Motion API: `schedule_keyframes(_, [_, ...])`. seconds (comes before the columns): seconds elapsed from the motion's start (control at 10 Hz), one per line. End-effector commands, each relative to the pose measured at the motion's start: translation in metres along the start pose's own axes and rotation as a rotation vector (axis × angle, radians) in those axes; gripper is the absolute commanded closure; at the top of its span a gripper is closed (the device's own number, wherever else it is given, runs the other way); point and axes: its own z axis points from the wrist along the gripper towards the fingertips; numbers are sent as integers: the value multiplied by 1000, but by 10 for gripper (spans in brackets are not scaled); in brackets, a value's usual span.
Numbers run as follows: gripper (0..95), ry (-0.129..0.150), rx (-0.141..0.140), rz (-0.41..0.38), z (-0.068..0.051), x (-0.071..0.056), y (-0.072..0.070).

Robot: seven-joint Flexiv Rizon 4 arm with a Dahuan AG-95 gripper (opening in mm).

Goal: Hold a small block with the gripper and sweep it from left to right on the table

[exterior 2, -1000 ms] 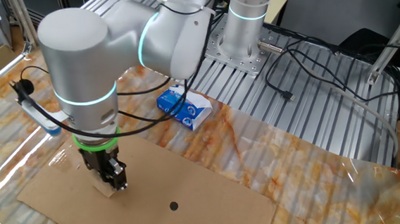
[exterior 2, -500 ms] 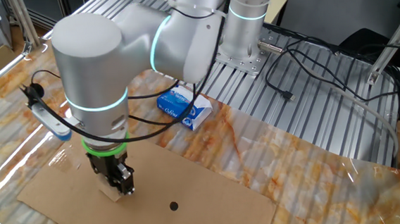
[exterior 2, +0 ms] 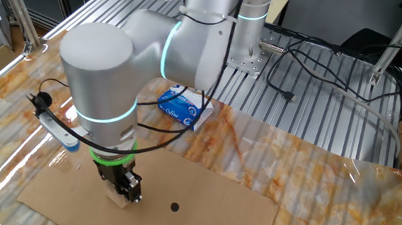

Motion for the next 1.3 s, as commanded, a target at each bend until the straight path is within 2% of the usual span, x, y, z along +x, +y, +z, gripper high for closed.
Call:
schedule_keyframes(0.1, [950, 5, 7, 6, -3, 4, 12])
schedule_keyframes(0.2, [950, 5, 5, 22, -4, 6, 18])
schedule_keyframes(0.3, [950, -4, 3, 51, 2, 10, 30])
schedule_keyframes(0.5, [950, -13, 6, 63, 10, 16, 41])
schedule_keyframes(0.6, [950, 0, 16, 68, 8, 20, 51])
schedule_keyframes(0.7, [950, -11, 65, 58, 2, 22, 59])
schedule_keyframes(0.8, [950, -11, 72, 54, -3, 25, 66])
schedule_keyframes(0.9, [950, -5, 49, 90, -5, 29, 74])
schedule_keyframes(1.0, [950, -8, 60, 111, -5, 35, 82])
schedule_keyframes(1.1, [950, 2, 64, 97, -8, 38, 86])
schedule_keyframes(1.3, [950, 8, 50, 104, -16, 43, 95])
